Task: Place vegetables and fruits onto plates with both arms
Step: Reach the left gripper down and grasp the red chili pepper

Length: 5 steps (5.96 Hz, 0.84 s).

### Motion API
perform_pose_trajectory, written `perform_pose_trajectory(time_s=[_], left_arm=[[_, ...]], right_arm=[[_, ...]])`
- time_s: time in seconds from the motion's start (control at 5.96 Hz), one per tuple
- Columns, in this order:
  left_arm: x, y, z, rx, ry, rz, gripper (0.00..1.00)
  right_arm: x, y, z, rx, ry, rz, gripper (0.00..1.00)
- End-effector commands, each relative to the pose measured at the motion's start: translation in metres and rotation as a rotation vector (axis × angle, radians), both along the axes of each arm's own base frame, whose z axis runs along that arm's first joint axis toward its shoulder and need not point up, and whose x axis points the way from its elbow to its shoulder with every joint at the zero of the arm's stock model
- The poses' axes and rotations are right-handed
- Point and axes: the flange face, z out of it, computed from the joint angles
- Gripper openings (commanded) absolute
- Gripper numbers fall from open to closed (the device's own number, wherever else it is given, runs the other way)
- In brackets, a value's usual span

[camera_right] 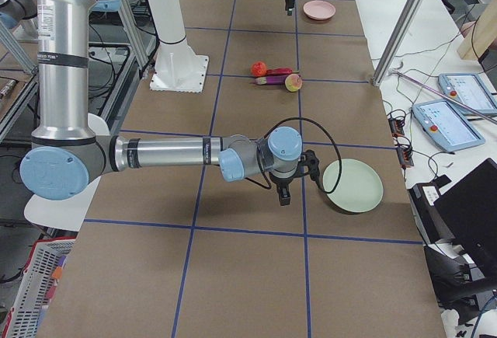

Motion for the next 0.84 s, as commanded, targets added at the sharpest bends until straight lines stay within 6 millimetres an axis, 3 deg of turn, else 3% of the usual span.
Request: perform_pose_trajectory(time_s=[0.0, 0.17, 0.34, 0.5, 0.67], left_arm=[[0.113, 0.017, -0.056, 0.036, -0.028, 0.015, 1.00], [0.171, 0.017, -0.077, 0.052, -0.055, 0.037, 1.00], [0.210, 0.023, -0.078, 0.058, -0.088, 0.056, 0.98], [0.239, 0.025, -0.088, 0.080, -0.110, 0.058, 0.97], [0.245, 0.029, -0.086, 0.078, -0.115, 0.066, 0.94]], right_arm=[[-0.007, -0.004, -0.012, 0.012, -0.006, -0.002, 1.00], [-0.008, -0.004, -0.010, 0.009, -0.005, -0.006, 1.00], [-0.010, -0.004, -0.011, 0.009, -0.007, -0.008, 1.00], [-0.010, -0.004, -0.012, 0.008, -0.007, -0.006, 1.00], [-0.010, -0.004, -0.012, 0.009, -0.006, -0.006, 1.00]])
